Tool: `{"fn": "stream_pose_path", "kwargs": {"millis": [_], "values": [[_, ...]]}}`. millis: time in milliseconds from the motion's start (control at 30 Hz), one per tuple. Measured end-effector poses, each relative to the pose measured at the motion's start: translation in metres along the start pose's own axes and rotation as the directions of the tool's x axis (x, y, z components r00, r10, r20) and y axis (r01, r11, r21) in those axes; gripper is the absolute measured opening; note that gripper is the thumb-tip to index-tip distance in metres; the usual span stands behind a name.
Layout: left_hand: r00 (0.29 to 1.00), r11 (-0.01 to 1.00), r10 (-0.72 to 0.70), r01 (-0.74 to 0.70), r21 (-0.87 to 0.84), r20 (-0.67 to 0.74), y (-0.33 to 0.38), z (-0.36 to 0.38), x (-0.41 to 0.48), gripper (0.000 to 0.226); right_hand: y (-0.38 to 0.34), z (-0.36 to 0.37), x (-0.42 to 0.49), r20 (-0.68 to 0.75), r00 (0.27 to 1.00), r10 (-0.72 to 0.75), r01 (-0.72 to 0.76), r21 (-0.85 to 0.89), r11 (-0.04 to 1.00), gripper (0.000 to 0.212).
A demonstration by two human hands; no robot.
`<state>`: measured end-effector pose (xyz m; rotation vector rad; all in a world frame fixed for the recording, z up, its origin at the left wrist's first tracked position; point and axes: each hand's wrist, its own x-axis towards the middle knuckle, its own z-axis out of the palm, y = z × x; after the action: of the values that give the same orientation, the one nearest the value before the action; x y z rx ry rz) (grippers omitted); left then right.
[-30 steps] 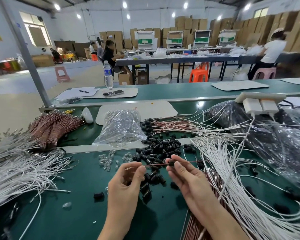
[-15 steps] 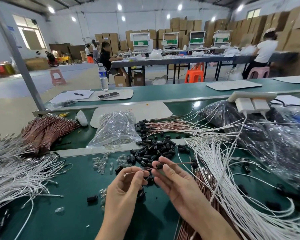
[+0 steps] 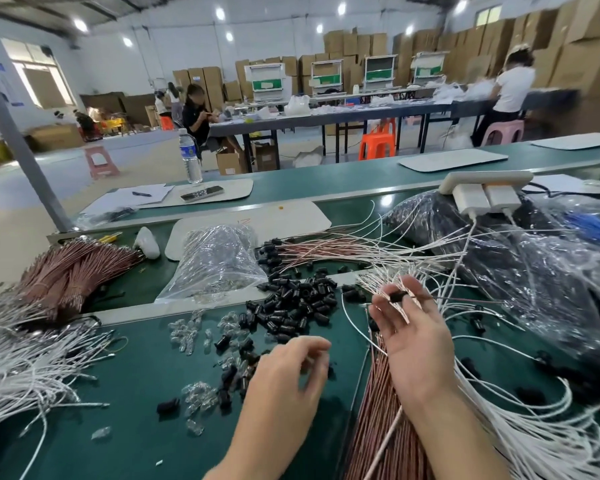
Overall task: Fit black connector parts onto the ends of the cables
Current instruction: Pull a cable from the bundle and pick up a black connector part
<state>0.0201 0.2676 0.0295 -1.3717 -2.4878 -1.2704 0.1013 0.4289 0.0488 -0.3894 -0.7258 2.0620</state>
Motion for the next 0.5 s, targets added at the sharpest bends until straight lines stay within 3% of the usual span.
{"fn": "stream_pose_path", "kwargs": {"millis": [100, 233, 367, 500], "values": [[0.981, 0.958, 0.182, -0.193, 0.212, 0.073, 0.011, 0.017, 0.029, 0.031, -0.004, -0.004, 0.004, -0.037, 0.999, 0.007, -0.005, 0.066, 0.998, 0.028], [0.899, 0.771, 0.278, -0.419, 0.48, 0.338, 0.016, 0.036, 0.06, 0.062, -0.009, -0.009, 0.006, -0.029, 0.996, 0.087, -0.082, 0.144, 0.986, 0.027], [0.833, 0.653, 0.3, -0.534, 0.537, 0.464, 0.015, 0.04, 0.074, 0.04, -0.01, -0.011, 0.008, -0.029, 0.993, 0.111, -0.105, 0.166, 0.981, 0.026], [0.749, 0.612, 0.408, -0.648, 0.453, 0.521, 0.014, 0.039, 0.086, 0.018, -0.009, -0.011, 0.008, -0.008, 0.989, 0.146, -0.14, 0.24, 0.961, 0.025]]}}
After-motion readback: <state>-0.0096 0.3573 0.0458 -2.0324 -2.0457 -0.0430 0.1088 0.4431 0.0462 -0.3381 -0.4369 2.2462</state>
